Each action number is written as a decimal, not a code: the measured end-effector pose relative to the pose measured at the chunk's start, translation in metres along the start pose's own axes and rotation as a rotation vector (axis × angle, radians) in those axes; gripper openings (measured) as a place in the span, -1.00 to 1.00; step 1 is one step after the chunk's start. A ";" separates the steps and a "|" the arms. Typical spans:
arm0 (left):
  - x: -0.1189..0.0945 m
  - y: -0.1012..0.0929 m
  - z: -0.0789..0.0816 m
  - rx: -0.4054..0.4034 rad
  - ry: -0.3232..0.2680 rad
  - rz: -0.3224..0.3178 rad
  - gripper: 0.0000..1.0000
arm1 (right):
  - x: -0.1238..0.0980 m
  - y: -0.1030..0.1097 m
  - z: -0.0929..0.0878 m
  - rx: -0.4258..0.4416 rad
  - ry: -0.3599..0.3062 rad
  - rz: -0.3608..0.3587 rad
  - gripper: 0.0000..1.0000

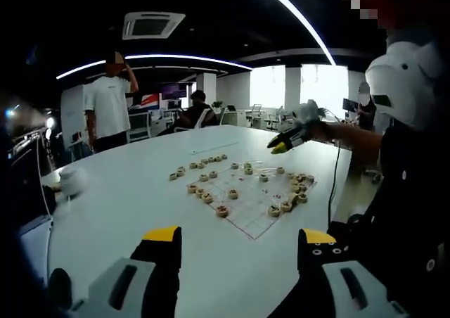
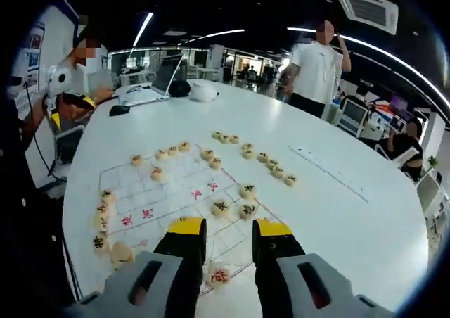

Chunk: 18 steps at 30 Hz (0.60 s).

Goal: Pick up the chess pieces one by one and place each piece onto its starting position on the chessboard, setting the pieces on their correct points until all the chess pieces are arranged in the starting layout

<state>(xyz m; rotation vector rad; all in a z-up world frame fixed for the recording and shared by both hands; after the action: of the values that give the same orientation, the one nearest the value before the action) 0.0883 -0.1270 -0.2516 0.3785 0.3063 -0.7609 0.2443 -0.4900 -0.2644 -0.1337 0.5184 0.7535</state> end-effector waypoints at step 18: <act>0.028 -0.006 0.018 0.043 -0.036 -0.081 0.35 | -0.106 0.073 -0.040 0.101 -0.136 -0.091 -0.39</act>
<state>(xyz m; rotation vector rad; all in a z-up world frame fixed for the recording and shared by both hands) 0.1057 -0.1553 -0.2481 0.3946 0.2729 -0.8542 0.1137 -0.5143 -0.2421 -0.0121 0.4167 0.6415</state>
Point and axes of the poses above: the point that each gripper's makers call its tool centre point, and the gripper's own axes: x roughly forward along the fingers, y roughly to its left, z roughly out of its top, the point moved 3 cm from there along -x, roughly backward along the fingers, and after that the axes turned 15 degrees about x, right-handed, at the moved point
